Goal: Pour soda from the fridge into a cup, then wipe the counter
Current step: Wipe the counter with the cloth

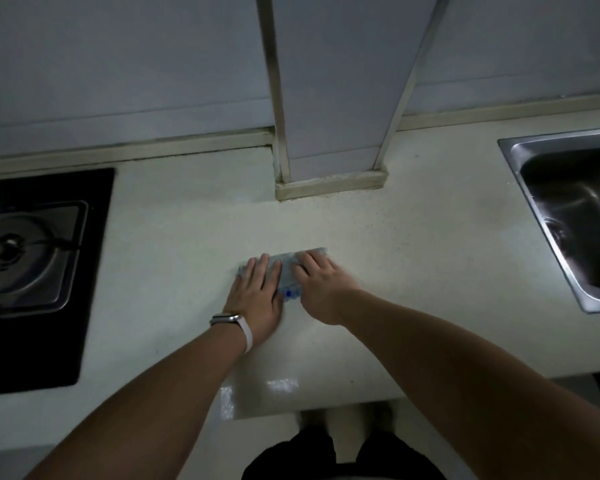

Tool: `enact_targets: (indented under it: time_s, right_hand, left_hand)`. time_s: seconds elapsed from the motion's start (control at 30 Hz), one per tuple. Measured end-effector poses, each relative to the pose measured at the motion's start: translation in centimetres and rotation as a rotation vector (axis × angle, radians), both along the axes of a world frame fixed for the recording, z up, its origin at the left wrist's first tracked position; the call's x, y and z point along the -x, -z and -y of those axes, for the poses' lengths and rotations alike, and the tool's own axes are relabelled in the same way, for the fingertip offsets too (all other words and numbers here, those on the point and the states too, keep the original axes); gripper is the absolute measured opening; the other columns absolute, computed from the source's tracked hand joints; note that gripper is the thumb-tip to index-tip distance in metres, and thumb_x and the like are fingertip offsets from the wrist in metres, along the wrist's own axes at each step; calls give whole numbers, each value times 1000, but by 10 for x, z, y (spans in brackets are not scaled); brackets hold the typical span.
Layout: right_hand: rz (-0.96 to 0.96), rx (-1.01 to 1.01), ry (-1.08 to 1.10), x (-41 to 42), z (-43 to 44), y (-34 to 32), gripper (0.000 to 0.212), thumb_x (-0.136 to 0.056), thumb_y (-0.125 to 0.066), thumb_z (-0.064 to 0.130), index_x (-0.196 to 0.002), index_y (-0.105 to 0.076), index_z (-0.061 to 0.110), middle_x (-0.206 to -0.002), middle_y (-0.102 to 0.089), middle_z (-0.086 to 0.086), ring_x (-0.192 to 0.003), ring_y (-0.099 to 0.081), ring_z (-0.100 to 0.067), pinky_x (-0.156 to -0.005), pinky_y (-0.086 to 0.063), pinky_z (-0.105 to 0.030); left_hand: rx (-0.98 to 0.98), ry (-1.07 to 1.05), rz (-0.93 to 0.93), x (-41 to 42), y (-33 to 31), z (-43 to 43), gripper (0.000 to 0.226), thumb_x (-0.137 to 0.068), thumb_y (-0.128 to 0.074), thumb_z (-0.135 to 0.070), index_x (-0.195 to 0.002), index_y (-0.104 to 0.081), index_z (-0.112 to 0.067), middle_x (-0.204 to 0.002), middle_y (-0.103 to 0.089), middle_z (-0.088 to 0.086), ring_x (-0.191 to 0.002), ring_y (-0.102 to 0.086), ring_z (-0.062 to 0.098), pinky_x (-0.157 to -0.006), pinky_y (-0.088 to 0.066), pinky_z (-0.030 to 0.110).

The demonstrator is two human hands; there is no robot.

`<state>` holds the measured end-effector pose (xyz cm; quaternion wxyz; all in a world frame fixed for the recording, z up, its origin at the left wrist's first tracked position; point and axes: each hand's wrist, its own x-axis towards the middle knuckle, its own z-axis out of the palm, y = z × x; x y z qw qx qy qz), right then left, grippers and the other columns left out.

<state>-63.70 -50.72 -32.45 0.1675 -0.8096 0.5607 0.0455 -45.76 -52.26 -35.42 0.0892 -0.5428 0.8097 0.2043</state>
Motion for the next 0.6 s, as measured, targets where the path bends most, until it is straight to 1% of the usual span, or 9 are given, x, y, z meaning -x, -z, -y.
enact_targets:
  time_s: [0.1,0.17,0.27,0.3,0.37,0.43,0.53,0.6]
  right_hand:
    - [-27,-10,0,-3,-32,-2,55,-94,-50,24,-145,-35,9,-151,-33,-13,-141,-27,-31,-119,-22,-43]
    - [-41,-13,5,-2,-52,0,55,-93,-50,25,-144,-36,9,-151,-34,-13,-141,-27,-32,-119,-23,-44]
    - [-73,3,16,3,-78,1,54,-93,-47,26,-143,-38,8,-151,-35,-16,-142,-28,-34,-119,-25,-45]
    - [-78,0,24,6,-86,1,54,-92,-47,26,-142,-39,8,-151,-36,-16,-141,-29,-34,-119,-25,-45]
    - [-79,-2,44,11,-99,1,54,-90,-50,26,-140,-43,8,-149,-40,-17,-140,-34,-35,-117,-28,-46]
    - [-68,-2,49,18,-108,2,53,-85,-53,27,-134,-49,8,-143,-47,-17,-135,-42,-36,-113,-36,-46]
    - [-23,-21,54,34,-116,2,52,-78,-55,29,-126,-56,8,-134,-55,-15,-126,-51,-34,-105,-46,-46]
    - [0,-22,58,47,-119,1,52,-76,-52,30,-123,-58,9,-130,-58,-14,-122,-53,-33,-103,-47,-44]
  left_hand:
    - [8,-4,20,1,1,-38,63,-98,-22,-41,-155,-14,-15,-163,-12,13,-150,-9,36,-120,-6,45]
    - [13,-23,21,7,-1,-62,62,-98,-25,-40,-153,-21,-13,-161,-20,15,-147,-19,38,-117,-14,48]
    - [-4,-13,16,15,-3,-87,62,-96,-23,-40,-152,-25,-14,-159,-24,14,-146,-23,39,-115,-20,51]
    - [-9,1,22,17,-3,-92,61,-95,-25,-39,-151,-30,-13,-158,-29,14,-144,-28,39,-113,-26,52]
    - [0,20,57,22,-3,-103,60,-91,-33,-37,-143,-45,-12,-148,-46,15,-134,-46,39,-103,-41,52]
    - [-8,26,81,28,-5,-112,59,-85,-37,-36,-136,-54,-11,-140,-55,15,-126,-55,39,-95,-50,51]
    - [-9,40,76,42,-7,-121,60,-82,-37,-34,-134,-56,-10,-138,-56,16,-123,-56,40,-92,-52,53]
    - [-11,47,79,52,-6,-123,61,-82,-37,-35,-135,-55,-10,-139,-55,16,-125,-55,39,-93,-52,53]
